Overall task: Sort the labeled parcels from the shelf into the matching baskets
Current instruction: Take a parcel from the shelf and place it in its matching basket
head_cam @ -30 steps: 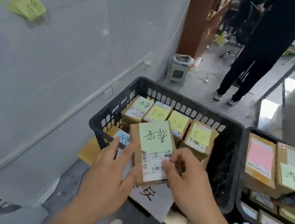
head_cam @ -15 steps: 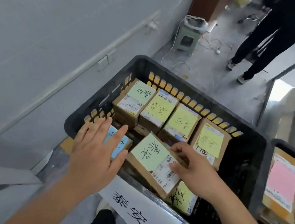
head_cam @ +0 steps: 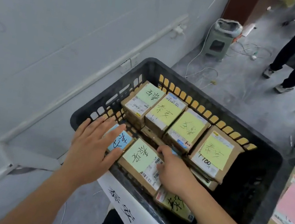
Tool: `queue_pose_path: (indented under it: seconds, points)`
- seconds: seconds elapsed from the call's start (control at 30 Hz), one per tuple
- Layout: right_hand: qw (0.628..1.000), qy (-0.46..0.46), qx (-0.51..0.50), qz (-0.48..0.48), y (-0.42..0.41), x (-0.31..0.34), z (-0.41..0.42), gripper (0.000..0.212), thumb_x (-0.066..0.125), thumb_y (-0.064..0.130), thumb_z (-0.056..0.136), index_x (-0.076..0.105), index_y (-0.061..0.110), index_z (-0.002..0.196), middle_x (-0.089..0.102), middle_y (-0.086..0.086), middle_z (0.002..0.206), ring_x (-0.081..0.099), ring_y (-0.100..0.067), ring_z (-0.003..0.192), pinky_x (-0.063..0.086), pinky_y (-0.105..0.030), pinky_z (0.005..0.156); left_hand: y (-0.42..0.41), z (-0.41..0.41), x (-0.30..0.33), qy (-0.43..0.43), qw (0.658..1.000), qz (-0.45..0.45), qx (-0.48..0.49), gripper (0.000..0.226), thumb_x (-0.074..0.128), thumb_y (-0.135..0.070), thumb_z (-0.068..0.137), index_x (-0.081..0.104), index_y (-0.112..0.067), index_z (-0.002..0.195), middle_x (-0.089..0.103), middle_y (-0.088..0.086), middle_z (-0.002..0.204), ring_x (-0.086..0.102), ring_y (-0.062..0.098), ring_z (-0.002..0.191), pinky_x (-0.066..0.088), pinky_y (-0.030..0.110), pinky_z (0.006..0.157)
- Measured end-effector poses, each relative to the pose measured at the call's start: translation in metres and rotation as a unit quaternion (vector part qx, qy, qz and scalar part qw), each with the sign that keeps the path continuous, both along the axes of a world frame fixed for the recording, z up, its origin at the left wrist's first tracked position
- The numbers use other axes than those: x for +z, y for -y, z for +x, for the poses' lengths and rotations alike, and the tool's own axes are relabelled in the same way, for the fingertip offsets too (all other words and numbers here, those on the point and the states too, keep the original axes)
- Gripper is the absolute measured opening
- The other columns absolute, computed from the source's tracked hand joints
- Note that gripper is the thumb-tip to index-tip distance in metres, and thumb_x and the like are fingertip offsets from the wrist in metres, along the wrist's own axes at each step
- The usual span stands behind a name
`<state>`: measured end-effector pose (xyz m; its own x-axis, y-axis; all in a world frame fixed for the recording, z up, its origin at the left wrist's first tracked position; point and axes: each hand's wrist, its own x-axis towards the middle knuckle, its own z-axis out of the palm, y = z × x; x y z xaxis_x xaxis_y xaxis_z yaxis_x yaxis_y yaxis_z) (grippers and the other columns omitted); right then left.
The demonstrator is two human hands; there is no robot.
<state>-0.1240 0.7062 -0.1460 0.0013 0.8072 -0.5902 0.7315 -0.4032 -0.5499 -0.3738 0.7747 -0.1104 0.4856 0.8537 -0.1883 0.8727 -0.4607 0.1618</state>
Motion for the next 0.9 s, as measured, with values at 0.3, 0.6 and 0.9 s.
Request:
queue_pose_path:
  seconds: [0.3, 0.6, 0.9]
  points:
    - [0.995, 0.037, -0.009, 0.094, 0.03, 0.052, 0.009, 0.066, 0.039, 0.064, 0.101, 0.023, 0.036, 0.159, 0.037, 0.008, 0.161, 0.04, -0.016, 0.144, 0.04, -0.038, 0.115, 0.002, 0.011, 0.018, -0.018, 0.999, -0.04, -0.027, 0.071, 0.001, -0.071, 0.091, 0.012, -0.047, 0.157, 0.014, -0.01, 0.167, 0.0, 0.013, 0.155, -0.009, 0.051, 0.123]
    - [0.958, 0.181, -0.192, 0.112, 0.093, 0.096, -0.02, 0.069, 0.035, 0.065, 0.102, 0.011, 0.038, 0.162, 0.019, 0.005, 0.169, 0.016, -0.018, 0.155, 0.02, -0.037, 0.126, -0.019, 0.062, 0.039, -0.007, 0.964, -0.032, -0.264, 0.073, -0.007, -0.077, 0.084, -0.002, -0.054, 0.154, 0.002, -0.008, 0.169, -0.006, 0.016, 0.155, -0.004, 0.05, 0.125]
    - [0.866, 0.255, -0.428, 0.041, 0.206, 0.126, -0.096, 0.069, 0.028, 0.068, 0.102, 0.006, 0.042, 0.162, 0.007, 0.007, 0.172, 0.004, -0.018, 0.158, 0.012, -0.044, 0.128, 0.029, 0.098, 0.057, 0.03, 0.868, -0.025, -0.495, 0.077, -0.011, -0.077, 0.083, 0.0, -0.052, 0.155, 0.001, -0.008, 0.169, -0.005, 0.018, 0.155, -0.007, 0.05, 0.124]
